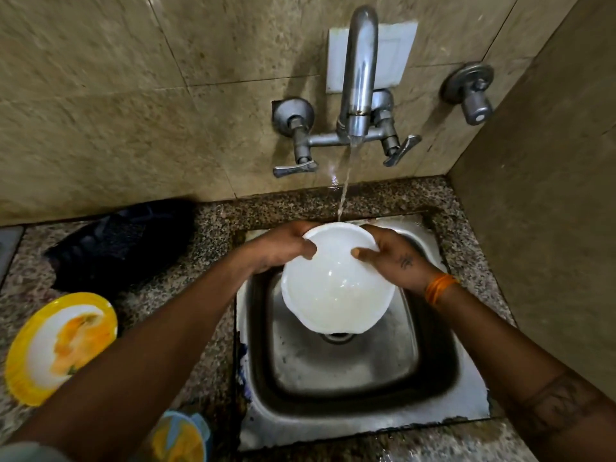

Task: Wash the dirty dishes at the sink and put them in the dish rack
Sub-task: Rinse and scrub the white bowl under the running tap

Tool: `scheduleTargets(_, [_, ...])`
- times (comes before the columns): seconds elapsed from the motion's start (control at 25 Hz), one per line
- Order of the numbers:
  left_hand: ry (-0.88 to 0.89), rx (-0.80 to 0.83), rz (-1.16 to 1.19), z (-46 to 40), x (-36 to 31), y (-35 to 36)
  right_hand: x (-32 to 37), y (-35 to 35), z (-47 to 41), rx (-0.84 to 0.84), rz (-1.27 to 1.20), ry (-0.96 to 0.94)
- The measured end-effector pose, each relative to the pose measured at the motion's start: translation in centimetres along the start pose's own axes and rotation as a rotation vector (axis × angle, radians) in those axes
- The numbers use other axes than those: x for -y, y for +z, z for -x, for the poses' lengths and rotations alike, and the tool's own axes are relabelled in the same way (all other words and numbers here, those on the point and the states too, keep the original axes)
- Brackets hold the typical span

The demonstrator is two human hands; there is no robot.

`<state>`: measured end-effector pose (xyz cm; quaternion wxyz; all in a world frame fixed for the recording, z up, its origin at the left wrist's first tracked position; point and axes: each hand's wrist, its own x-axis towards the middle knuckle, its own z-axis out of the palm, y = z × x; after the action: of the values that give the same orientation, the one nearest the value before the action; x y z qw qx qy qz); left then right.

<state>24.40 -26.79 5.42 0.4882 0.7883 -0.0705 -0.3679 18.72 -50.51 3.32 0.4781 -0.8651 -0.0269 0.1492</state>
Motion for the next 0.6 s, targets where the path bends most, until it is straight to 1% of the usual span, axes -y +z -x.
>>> scheduleTargets(0.04, [0.051, -0.028, -0.096, -0.6, -0.7, -0.3, -0.1, -0.3, 0.1, -0.015, -0.1, 0.052])
scheduleTargets(0.08, [0.142, -0.113, -0.241, -1.3, -1.2, -0.1, -0.2, -0.4, 0.1, -0.098, -0.112, 0.082])
scheduleTargets(0.12, [0.248, -0.239, -0.453, -2.2, -1.6, 0.6, -0.1, -0.2, 0.1, -0.207, -0.084, 0.095])
scheduleTargets(0.16, [0.312, -0.323, -0.681, -3.0, -1.9, 2.1, 0.1, 0.2, 0.2, -0.31, -0.05, 0.097])
scheduleTargets(0.2, [0.335, -0.359, -0.86, -3.6, -2.6, 4.0, 0.6, 0.7, 0.3, -0.399, -0.052, 0.094])
scheduleTargets(0.28, [0.426, -0.406, -1.022, -5.0, -3.1, 7.0, 0.5, 1.7, 0.5, -0.492, -0.188, 0.099])
scheduleTargets(0.36, [0.605, -0.495, -1.14, -6.4, -2.9, 7.0, -0.1, 2.2, 1.1, -0.566, -0.399, 0.202])
scheduleTargets(0.4, [0.656, -0.543, -1.191, -7.1, -2.7, 6.2, -0.5, 2.2, 1.6, -0.606, -0.464, 0.239])
scheduleTargets(0.44, [0.65, -0.593, -1.186, -7.5, -2.5, 5.2, -0.8, 2.3, 1.9, -0.65, -0.476, 0.259])
scheduleTargets(0.48, [0.586, -0.642, -1.105, -7.6, -2.4, 4.4, -1.0, 2.3, 2.2, -0.685, -0.484, 0.262])
scheduleTargets(0.56, [0.375, -0.742, -0.775, -7.3, -2.1, 3.9, -0.5, 2.6, 2.4, -0.732, -0.526, 0.259])
scheduleTargets(0.6, [0.274, -0.762, -0.581, -6.9, -2.0, 4.1, -0.1, 2.8, 2.5, -0.742, -0.548, 0.262])
